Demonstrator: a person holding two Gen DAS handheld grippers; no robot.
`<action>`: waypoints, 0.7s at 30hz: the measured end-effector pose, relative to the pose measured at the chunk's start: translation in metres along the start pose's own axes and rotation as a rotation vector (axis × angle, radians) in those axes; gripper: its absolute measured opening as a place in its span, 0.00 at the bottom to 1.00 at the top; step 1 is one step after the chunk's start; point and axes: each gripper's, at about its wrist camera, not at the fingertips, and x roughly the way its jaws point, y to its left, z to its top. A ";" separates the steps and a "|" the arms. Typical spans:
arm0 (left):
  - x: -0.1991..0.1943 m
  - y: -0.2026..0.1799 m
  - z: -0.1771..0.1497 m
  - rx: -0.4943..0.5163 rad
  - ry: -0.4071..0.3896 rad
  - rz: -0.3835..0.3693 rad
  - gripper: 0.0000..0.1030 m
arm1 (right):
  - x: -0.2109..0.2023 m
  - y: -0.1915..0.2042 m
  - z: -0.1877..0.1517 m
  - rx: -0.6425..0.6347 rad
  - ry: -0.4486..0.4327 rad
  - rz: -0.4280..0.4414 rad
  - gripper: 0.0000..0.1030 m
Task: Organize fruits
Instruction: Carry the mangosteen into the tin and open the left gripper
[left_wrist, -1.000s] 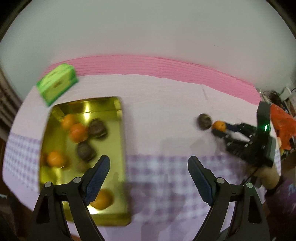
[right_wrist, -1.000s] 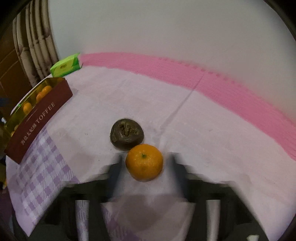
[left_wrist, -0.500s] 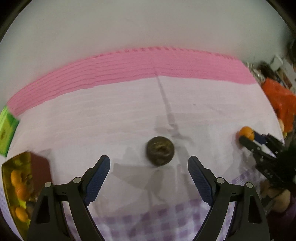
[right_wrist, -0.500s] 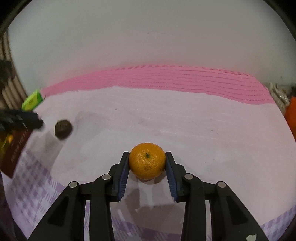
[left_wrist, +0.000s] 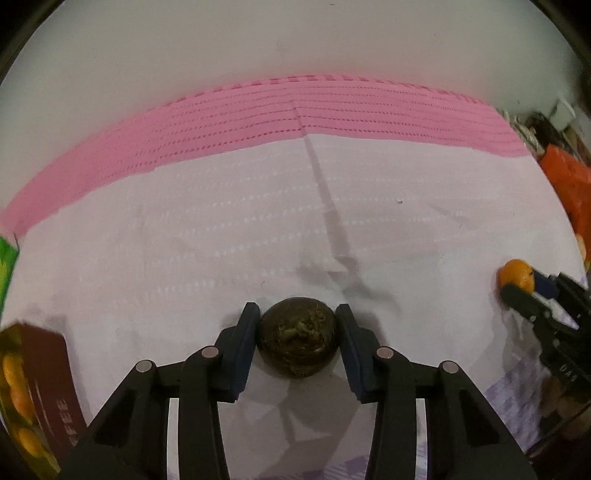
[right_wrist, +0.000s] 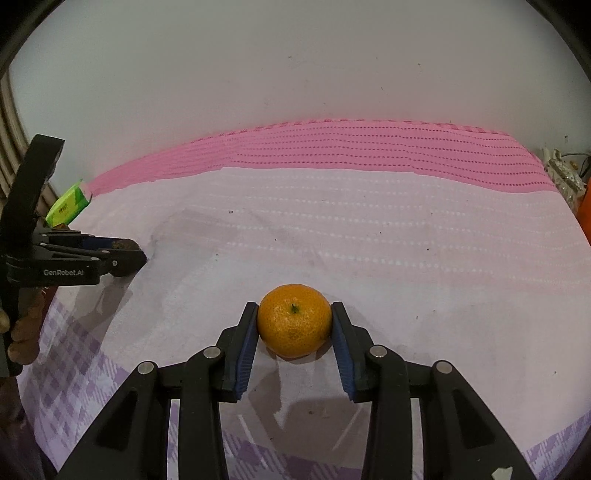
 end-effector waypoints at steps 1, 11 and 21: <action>-0.003 0.003 -0.005 -0.032 -0.002 -0.013 0.42 | 0.000 0.000 0.000 -0.002 0.000 -0.002 0.35; -0.069 0.016 -0.042 -0.170 -0.039 -0.075 0.42 | 0.001 0.003 -0.001 -0.021 0.007 -0.022 0.36; -0.145 0.047 -0.086 -0.253 -0.099 -0.109 0.42 | 0.002 0.011 -0.002 -0.056 0.016 -0.067 0.37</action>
